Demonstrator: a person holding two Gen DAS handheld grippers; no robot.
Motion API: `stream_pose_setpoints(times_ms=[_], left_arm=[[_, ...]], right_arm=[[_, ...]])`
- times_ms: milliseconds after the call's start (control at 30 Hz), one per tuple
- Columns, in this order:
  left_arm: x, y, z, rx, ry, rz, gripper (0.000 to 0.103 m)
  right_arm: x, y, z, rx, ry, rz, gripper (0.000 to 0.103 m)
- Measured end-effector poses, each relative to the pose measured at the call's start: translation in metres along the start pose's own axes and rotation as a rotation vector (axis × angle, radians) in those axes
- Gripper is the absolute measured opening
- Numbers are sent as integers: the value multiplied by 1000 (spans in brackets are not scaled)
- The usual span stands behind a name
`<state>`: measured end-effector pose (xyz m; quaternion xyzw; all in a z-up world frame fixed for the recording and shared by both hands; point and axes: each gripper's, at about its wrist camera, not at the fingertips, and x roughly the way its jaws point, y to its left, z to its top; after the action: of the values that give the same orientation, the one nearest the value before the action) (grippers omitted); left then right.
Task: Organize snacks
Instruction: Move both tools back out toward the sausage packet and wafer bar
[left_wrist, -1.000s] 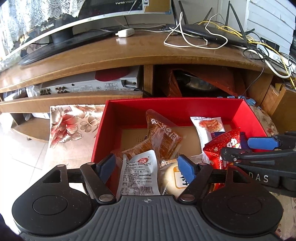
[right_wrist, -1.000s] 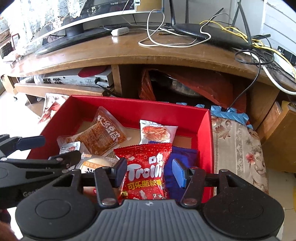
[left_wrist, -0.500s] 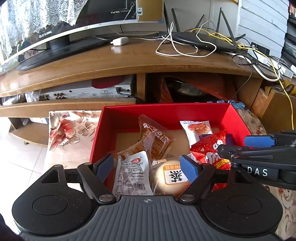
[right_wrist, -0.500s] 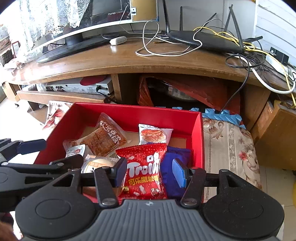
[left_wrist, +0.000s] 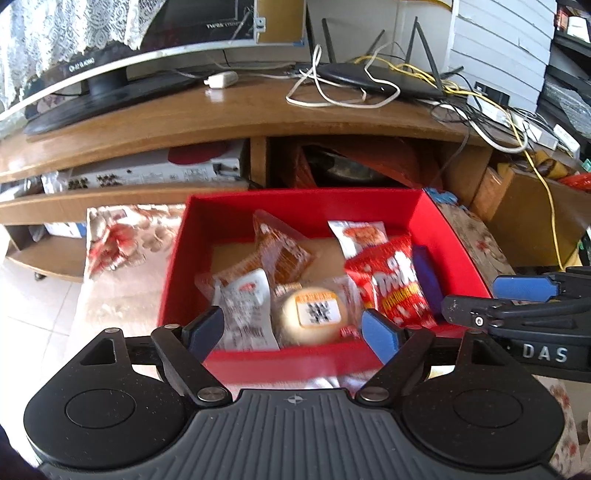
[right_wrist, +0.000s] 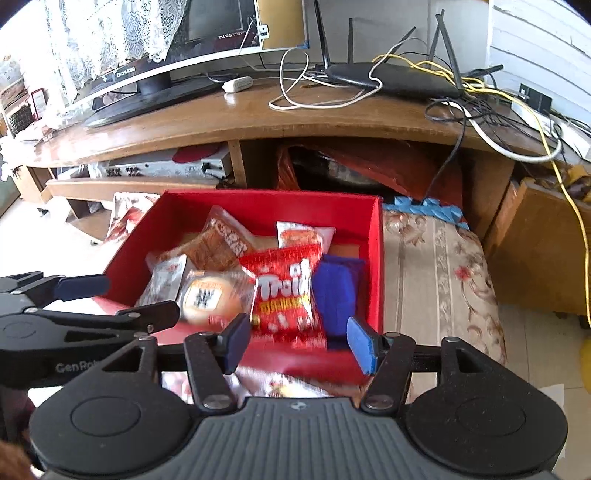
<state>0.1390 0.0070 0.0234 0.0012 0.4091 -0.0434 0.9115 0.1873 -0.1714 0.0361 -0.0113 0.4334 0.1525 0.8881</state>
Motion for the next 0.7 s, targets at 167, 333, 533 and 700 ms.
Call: stream_pose_setpoints(times_ms=[167, 333, 533, 700], left_arm=[[1, -9, -14, 9, 45, -40, 86], [12, -17, -31, 2, 120, -85, 86], [29, -21, -40, -1, 180, -88, 87], [46, -29, -41, 47, 202, -71, 91]], right_arm=[[-11, -8, -20, 19, 32, -1, 57], [-21, -22, -36, 59, 58, 1, 57], [-20, -31, -49, 63, 94, 19, 58], [-17, -34, -51, 62, 108, 37, 58]])
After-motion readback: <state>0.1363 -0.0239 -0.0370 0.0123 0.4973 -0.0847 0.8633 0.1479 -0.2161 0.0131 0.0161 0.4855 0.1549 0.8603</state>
